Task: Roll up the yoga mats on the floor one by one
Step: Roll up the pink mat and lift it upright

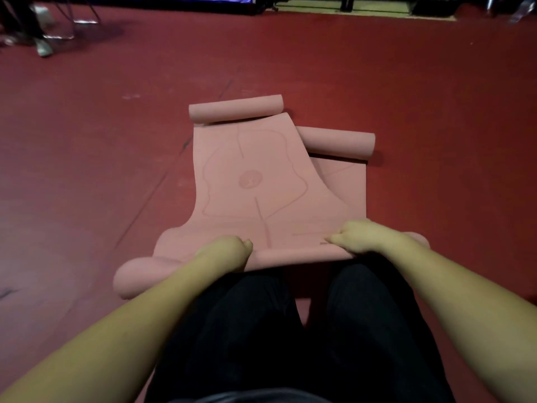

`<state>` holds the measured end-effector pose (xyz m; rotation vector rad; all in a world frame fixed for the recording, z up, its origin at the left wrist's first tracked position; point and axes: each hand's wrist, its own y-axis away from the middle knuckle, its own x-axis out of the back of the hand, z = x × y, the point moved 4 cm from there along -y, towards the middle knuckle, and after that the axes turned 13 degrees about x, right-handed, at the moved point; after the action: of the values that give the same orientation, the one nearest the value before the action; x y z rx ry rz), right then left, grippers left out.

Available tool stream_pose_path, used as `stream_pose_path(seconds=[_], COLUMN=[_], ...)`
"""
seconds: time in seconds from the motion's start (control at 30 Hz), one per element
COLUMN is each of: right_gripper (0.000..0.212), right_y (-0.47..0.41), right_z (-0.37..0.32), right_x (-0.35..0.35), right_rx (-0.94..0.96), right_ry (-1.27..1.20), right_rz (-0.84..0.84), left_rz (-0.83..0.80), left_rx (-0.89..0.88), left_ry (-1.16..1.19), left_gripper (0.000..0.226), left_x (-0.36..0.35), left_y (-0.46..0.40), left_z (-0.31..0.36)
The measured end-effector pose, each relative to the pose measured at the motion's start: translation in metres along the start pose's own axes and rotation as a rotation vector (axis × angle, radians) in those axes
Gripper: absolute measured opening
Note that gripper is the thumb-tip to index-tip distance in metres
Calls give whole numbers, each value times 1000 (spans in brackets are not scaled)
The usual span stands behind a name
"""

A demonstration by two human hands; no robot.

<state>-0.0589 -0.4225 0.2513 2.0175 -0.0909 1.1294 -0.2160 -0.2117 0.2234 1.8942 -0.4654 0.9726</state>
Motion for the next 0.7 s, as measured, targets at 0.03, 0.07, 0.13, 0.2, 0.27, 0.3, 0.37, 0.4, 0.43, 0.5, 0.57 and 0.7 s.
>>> stream_pose_path(seconds=[0.03, 0.07, 0.13, 0.2, 0.27, 0.3, 0.37, 0.4, 0.43, 0.5, 0.57, 0.7], right_gripper=[50, 48, 45, 45, 49, 53, 59, 59, 58, 55, 50, 47], right_y=[-1, -2, -1, -5, -14, -19, -28, -30, -32, -33, -36, -45], right_z=[-3, -5, -8, -7, -5, -2, 2, 3, 5, 6, 6, 11], right_x=[-1, -1, 0, -1, -3, -5, -11, -11, -13, -11, -9, -13], right_rx=[-29, -54, -68, -65, -68, -89, -99, -97, -94, -82, -69, -59], right_ry=[15, 4, 24, 88, 130, 147, 162, 162, 160, 171, 180, 154], right_rz=[-26, -38, -53, -93, -94, -98, -91, -84, -73, -48, -25, -13], left_rz=[-9, -13, -12, 35, 110, 141, 201, 233, 272, 373, 379, 494], left_rx=[4, 24, 103, 181, 257, 272, 257, 244, 234, 213, 217, 128], left_ry=[7, 24, 93, 224, 433, 485, 494, 479, 440, 359, 379, 416], left_gripper=[51, 49, 47, 40, 40, 40, 39, 38, 38, 37, 37, 36], left_x=[-3, -4, -6, -10, -13, -14, -15, -14, -14, -12, -12, -13], left_y=[1, 3, 5, 2, 3, 1, 0, -1, -3, -6, -6, 3], left_z=[2, 3, 3, 1, -3, -4, -3, -3, -3, -3, -2, -3])
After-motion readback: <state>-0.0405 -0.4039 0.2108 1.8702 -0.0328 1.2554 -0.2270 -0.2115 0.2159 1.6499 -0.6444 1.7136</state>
